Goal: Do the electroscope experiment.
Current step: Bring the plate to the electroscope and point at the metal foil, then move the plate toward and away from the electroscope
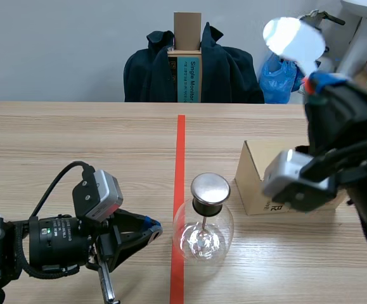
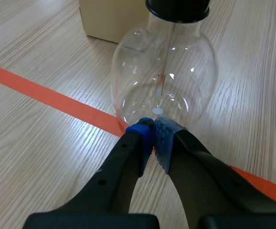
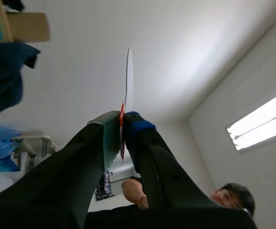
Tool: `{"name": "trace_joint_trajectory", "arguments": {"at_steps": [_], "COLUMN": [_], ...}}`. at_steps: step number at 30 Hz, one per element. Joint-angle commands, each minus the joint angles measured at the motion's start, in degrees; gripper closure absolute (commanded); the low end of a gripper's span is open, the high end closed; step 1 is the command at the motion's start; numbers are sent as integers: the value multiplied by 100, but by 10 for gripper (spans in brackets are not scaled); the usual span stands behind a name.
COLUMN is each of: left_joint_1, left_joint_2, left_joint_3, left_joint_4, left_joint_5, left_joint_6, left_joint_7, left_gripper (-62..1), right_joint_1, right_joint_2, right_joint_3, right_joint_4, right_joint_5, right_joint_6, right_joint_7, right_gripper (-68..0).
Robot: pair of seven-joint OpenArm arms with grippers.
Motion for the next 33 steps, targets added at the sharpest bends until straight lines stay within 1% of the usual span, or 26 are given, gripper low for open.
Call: {"name": "trace_joint_trajectory", "arguments": {"at_steps": [1,6,12,16,22,25,29,33], "left_joint_1": [-22,-22,-22,-22,-22,-22,-22,-22], "left_joint_2": [26,22,24,24,24,24,24,24], "left_joint_3": [-11,-13,-13,-13,-13,-13,-13,-13], "left_joint_4": [120,120,120,120,120,120,120,120], "left_joint_5": [-46,-46,-46,-46,-46,-46,-44,-44], "left_joint_6": [20,20,17,17,17,17,17,17], "left_joint_7": [-76,-55,-57,-57,-57,-57,-57,-57], "left_gripper": [-27,-27,-27,-27,-27,-27,-27,-27], "right_joint_1": [4,4,4,4,2,-48,-116,-170], "right_joint_2": [46,44,46,48,68,85,96,96], "right_joint_3": [-35,-286,-337,-337,-334,-332,-313,-313], "right_joint_4": [-197,-846,-1390,-1462,-1462,-1462,-1460,-1460], "right_joint_5": [-28,-52,-48,-24,39,120,142,138], "right_joint_6": [-76,-76,-76,-79,-120,-146,-289,-295], "right_joint_7": [-4,173,503,590,957,1279,1755,2133], "right_gripper": [-9,-9,-9,-9,-10,-10,-10,-10]}}
